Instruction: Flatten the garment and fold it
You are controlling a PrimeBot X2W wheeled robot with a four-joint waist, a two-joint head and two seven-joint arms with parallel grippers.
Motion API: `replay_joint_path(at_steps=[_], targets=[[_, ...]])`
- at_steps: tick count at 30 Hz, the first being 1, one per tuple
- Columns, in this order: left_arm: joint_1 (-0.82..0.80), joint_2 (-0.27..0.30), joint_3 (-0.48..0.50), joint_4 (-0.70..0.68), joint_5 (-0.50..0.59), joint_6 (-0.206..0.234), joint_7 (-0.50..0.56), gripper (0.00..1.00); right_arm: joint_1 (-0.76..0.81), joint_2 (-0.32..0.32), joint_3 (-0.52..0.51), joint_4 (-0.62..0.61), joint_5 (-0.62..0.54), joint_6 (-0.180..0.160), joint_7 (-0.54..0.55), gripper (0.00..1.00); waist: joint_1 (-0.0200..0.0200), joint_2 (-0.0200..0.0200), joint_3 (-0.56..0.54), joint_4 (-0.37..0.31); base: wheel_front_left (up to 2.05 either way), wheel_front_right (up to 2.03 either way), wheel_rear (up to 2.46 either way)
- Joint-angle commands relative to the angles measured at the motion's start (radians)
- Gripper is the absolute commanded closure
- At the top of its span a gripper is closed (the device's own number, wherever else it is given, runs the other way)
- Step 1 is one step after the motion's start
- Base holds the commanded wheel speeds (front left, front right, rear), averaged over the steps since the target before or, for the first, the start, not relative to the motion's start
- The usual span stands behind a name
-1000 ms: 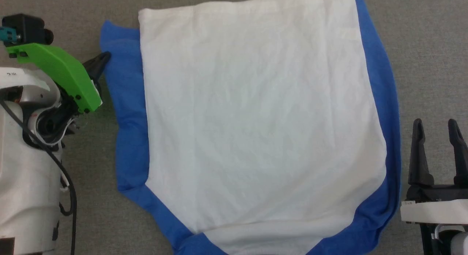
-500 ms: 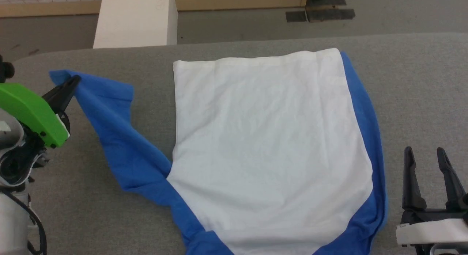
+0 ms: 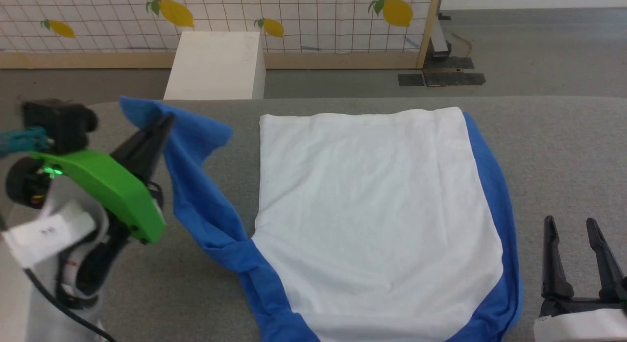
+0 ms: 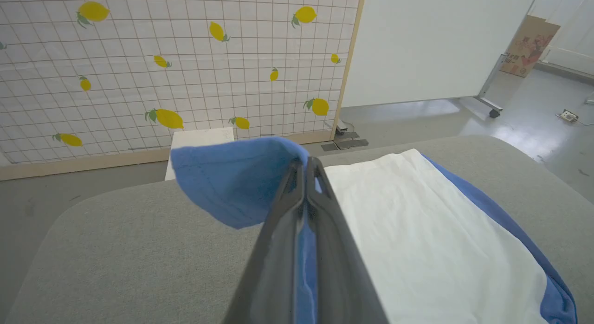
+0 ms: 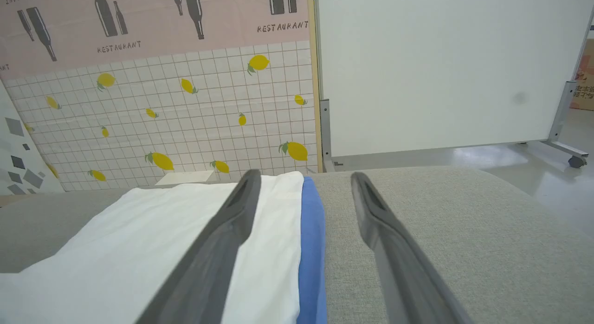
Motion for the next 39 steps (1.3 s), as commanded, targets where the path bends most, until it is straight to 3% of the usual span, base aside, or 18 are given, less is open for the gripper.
replay_joint_path(at_steps=[1, 5, 10, 15, 21, 27, 39], targets=[[0.026, -0.02, -0.038, -0.026, 0.048, 0.005, -0.019, 1.0, 0.01, 0.001, -0.001, -0.003, 0.005, -0.001, 0.003, 0.0, 0.0001, -0.0001, -0.009, 0.011, 0.0, 0.0, 0.0], [0.062, -0.086, -0.185, -0.078, 0.169, 0.019, -0.054, 1.0, 0.014, 0.001, -0.007, -0.009, 0.004, -0.001, 0.005, 0.0, 0.0001, -0.0001, -0.012, 0.02, 0.0, 0.0, 0.0], [0.068, -0.161, -0.385, -0.048, 0.298, 0.005, -0.106, 1.0, 0.022, 0.001, -0.031, -0.021, -0.001, -0.001, 0.008, 0.0, 0.0001, -0.0001, -0.017, 0.029, 0.0, 0.0, 0.0], [0.073, -0.245, -0.582, 0.066, 0.39, -0.012, -0.189, 1.0, 0.024, 0.001, -0.056, -0.036, -0.001, -0.001, 0.012, 0.0, 0.0001, -0.0001, -0.011, 0.026, 0.0, 0.0, 0.0], [0.063, -0.35, -0.717, 0.254, 0.447, 0.0, -0.301, 1.0, 0.019, 0.001, -0.064, -0.048, 0.0, -0.001, 0.015, 0.0, 0.0001, -0.0001, 0.014, 0.013, 0.0, 0.0, 0.0], [-0.003, -0.377, -0.86, 0.426, 0.487, -0.005, -0.371, 1.0, 0.006, 0.001, -0.058, -0.048, 0.005, -0.001, 0.012, 0.0, 0.0001, -0.0001, 0.046, -0.004, 0.0, 0.0, 0.0], [-0.064, -0.38, -1.041, 0.669, 0.37, -0.027, -0.292, 1.0, -0.028, 0.001, -0.062, -0.015, 0.009, -0.001, -0.005, 0.0, 0.0001, -0.0001, 0.081, -0.008, 0.0, 0.0, 0.0]])
